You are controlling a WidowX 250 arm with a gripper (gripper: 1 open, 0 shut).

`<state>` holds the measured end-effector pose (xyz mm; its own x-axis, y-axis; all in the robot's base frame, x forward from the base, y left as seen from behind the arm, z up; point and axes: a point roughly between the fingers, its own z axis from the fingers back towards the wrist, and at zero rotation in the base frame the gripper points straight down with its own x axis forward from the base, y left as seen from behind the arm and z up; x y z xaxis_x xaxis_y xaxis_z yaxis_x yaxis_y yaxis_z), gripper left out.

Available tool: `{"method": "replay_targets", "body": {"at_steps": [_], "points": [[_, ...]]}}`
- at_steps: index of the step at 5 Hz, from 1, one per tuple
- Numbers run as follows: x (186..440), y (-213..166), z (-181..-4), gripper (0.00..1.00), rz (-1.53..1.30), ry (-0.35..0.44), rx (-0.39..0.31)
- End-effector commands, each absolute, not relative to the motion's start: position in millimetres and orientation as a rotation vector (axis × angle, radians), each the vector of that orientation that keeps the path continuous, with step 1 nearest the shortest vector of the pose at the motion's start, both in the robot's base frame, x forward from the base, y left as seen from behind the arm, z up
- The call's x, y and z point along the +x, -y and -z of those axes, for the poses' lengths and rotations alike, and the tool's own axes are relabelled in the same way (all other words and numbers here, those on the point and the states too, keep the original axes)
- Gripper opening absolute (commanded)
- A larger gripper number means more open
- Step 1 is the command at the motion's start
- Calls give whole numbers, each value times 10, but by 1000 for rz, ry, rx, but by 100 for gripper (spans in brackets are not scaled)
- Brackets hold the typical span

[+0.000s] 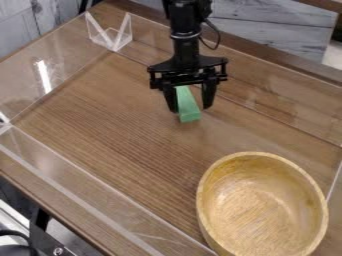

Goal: Put the green block in the brown bowl

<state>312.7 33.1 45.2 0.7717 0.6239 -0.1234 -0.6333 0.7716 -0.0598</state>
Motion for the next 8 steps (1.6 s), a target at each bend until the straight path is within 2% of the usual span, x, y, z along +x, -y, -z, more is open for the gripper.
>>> {"method": "replay_targets", "body": {"at_steps": [1,2,4,5,8], "points": [[3205,-334,-650,0,-660,-40,-117],[3224,-357,-565,100,-680,-33,-127],[3244,-374,-419,100,-704,-27,-144],[3237,-359,-382,0,-697,-30,-148],[3128,-291,-422,0,-630,-72,-134]]}}
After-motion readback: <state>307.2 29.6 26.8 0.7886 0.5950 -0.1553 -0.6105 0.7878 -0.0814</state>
